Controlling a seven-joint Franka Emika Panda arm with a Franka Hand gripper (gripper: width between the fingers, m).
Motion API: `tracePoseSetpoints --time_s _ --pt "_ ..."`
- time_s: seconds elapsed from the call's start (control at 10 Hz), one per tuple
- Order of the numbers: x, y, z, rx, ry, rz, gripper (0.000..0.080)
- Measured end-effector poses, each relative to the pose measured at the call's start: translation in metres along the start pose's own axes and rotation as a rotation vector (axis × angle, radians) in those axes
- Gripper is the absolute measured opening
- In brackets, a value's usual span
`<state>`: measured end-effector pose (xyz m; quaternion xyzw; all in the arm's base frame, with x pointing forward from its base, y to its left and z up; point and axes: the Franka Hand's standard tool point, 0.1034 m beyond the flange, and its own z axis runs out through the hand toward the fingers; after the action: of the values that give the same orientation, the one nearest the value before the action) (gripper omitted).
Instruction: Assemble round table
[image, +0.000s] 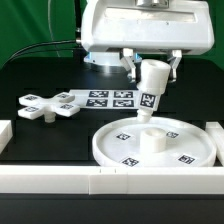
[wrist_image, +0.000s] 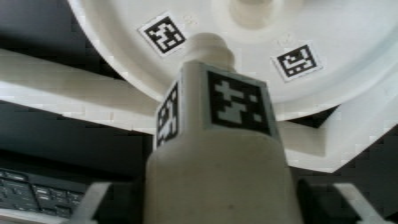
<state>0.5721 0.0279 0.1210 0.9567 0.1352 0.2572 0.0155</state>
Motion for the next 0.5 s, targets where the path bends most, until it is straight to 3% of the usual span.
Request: tracePoseSetpoints --time_s 0.4,0.5 --pt "-0.0081 0.0023 0.0034 0.004 -0.019 0.017 0.0409" --pt "-0.0104 -0.0050 0.0064 0.019 -0.029 0.021 0.0409"
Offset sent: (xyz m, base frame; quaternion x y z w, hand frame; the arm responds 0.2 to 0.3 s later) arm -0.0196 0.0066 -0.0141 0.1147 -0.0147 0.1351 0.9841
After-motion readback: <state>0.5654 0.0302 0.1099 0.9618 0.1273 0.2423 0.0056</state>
